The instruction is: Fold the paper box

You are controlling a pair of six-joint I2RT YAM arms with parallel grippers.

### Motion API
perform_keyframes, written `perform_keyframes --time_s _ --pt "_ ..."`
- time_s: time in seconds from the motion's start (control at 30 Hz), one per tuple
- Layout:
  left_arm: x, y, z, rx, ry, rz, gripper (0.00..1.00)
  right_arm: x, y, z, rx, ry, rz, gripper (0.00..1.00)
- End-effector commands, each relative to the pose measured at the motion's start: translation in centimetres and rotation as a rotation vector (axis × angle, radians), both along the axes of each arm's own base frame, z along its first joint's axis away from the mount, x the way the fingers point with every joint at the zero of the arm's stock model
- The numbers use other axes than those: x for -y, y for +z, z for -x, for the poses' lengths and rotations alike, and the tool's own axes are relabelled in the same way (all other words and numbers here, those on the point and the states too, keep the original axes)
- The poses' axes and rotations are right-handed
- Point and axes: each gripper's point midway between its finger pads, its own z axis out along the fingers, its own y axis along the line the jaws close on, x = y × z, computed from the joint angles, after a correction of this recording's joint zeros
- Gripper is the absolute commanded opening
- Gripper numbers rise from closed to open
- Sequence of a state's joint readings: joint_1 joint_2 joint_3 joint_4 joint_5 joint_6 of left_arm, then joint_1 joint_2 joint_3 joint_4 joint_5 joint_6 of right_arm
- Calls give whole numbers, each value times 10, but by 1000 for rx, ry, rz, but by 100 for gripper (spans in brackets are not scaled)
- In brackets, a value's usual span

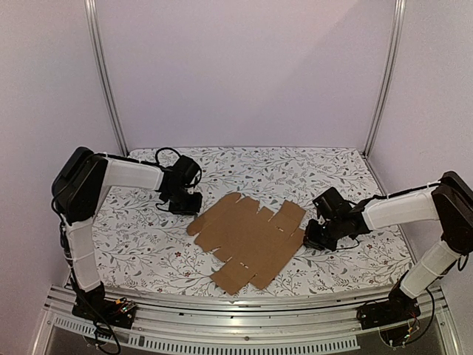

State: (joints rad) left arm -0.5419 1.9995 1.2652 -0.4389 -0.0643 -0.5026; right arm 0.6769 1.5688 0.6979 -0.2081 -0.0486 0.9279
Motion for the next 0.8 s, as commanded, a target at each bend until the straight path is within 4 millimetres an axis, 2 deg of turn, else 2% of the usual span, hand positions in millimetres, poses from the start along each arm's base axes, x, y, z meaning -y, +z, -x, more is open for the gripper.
perform_keyframes --time_s 0.0,0.13,0.4,0.67,0.77 --pt "-14 -17 17 -63 10 -18 0 5 -10 0 -14 -20 54 0" --pt "-15 -20 27 -86 3 -5 0 2 -10 -12 4 -34 73 0" --pt "-24 -26 60 -135 -5 14 0 -24 -1 -48 51 0 73 0" --pt "-47 -25 97 -157 38 3 0 -57 -4 -85 47 90 63 0" --pt "-54 -23 110 -162 62 9 0 -61 -8 -101 43 117 80 0"
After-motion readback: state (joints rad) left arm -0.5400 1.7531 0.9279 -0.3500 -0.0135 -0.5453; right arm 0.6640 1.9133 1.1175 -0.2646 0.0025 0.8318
